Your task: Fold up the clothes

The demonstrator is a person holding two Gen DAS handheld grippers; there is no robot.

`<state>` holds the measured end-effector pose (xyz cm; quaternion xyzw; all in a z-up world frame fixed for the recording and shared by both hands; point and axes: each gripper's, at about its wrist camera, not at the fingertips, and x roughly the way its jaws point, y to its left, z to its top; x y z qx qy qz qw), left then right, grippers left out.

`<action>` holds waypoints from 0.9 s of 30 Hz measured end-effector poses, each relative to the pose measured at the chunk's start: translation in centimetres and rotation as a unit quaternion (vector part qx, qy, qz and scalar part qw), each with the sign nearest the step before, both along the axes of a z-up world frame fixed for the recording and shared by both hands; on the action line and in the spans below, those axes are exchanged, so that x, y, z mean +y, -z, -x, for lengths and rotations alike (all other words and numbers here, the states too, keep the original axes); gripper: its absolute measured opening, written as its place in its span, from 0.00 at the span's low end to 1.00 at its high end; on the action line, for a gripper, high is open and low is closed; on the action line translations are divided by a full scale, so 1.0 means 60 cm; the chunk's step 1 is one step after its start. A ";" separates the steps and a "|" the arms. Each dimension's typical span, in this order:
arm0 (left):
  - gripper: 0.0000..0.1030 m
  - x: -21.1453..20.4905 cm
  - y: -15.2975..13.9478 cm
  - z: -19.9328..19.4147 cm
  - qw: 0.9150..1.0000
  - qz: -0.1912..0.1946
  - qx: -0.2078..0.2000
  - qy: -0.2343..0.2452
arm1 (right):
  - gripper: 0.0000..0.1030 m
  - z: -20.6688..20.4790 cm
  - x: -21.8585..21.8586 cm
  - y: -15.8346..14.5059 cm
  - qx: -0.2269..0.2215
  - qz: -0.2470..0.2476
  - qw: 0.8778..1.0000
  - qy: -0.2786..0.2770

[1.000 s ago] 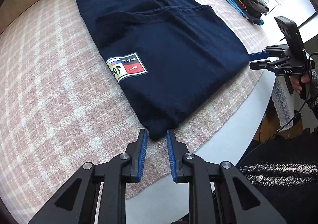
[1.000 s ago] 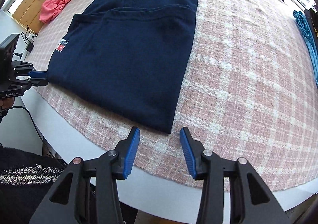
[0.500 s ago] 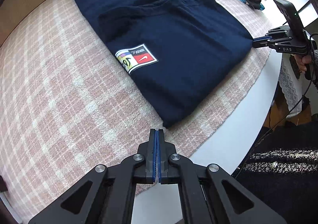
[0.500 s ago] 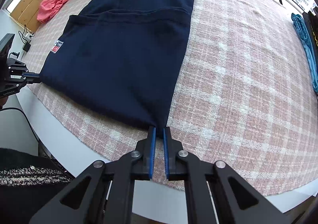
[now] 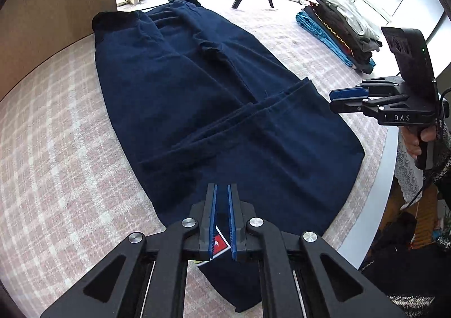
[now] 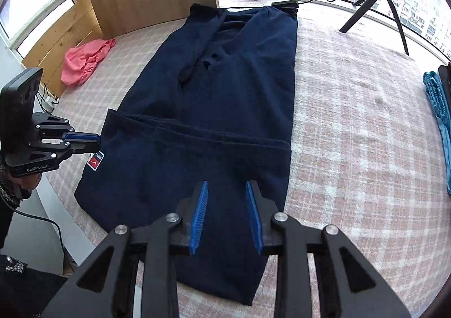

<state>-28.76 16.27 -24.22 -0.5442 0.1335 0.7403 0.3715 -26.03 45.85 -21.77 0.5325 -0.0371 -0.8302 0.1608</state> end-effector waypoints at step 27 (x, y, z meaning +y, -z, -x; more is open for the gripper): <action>0.28 0.035 -0.060 0.491 0.994 -0.003 0.016 -0.109 | 0.49 0.428 0.058 -0.103 0.030 0.039 0.997 0.053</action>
